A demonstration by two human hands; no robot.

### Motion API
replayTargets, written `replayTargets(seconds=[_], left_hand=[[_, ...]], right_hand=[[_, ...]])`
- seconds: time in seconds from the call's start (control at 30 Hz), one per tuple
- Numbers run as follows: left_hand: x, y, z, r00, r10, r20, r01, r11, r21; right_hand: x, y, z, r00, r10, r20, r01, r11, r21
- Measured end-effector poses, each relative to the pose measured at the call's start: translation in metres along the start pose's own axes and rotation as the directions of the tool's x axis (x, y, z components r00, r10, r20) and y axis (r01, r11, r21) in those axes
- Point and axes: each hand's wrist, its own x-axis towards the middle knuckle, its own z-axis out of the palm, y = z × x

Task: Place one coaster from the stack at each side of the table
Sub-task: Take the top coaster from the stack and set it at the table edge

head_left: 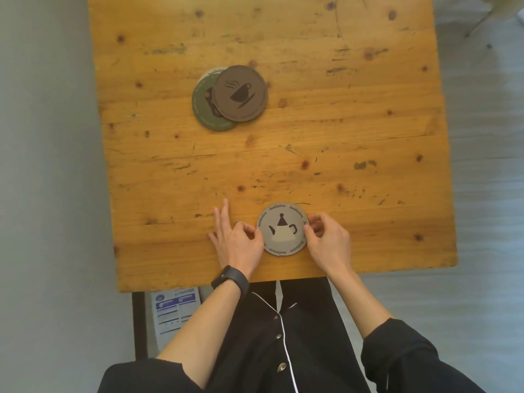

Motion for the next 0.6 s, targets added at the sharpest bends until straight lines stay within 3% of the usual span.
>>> replayTargets(seconds=[0.6], left_hand=[[-0.008,-0.008,0.003,0.999,0.036,0.031,-0.037,0.999,0.022]], right_hand=[[-0.009,0.014,0.001,0.999,-0.030,-0.033,0.029,0.999,-0.046]])
